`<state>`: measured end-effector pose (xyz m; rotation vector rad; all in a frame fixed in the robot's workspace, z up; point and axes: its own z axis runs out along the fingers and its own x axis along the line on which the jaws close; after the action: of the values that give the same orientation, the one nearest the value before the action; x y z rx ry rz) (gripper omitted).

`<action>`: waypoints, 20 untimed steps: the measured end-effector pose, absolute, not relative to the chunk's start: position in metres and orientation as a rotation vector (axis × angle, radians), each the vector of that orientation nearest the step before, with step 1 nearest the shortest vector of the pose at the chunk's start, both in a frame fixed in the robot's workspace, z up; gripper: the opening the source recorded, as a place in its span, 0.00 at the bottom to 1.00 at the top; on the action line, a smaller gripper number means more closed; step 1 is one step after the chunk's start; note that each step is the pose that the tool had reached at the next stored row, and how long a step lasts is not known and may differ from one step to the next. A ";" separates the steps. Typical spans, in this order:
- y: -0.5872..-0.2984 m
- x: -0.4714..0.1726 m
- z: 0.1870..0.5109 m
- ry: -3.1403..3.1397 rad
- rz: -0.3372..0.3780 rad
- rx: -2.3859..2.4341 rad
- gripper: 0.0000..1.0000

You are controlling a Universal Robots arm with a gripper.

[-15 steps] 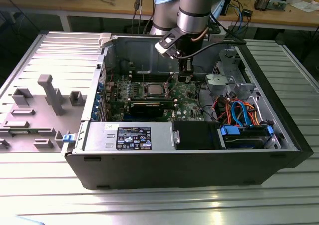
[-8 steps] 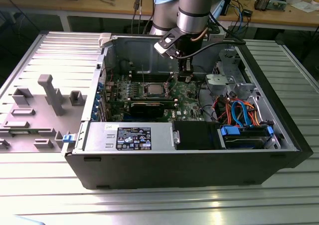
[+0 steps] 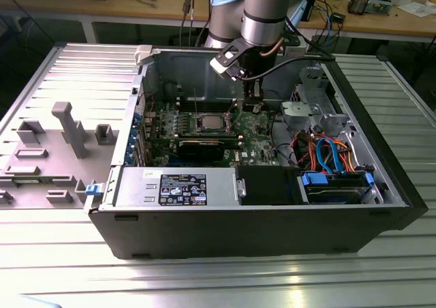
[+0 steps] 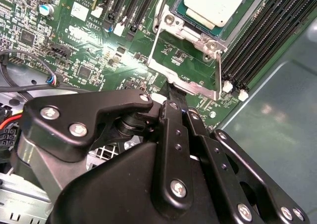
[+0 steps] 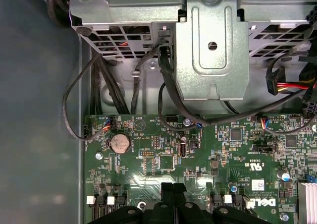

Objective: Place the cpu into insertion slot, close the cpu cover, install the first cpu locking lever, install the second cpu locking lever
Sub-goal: 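Close the cpu cover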

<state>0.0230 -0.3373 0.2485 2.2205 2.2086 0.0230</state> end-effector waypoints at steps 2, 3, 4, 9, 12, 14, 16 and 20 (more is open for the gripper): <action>-0.337 0.023 0.249 2.209 0.023 2.220 0.11; -0.337 0.023 0.249 2.209 0.023 2.220 0.11; -0.337 0.023 0.248 2.209 0.023 2.220 0.11; -0.337 0.022 0.248 2.209 0.023 2.220 0.11; -0.337 0.021 0.249 2.209 0.023 2.220 0.11; -0.337 0.021 0.248 2.209 0.023 2.220 0.11; -0.337 0.020 0.248 2.209 0.023 2.220 0.11; -0.337 0.019 0.249 2.209 0.023 2.220 0.11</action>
<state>0.0192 -0.3373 0.2485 2.2204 2.2088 0.0229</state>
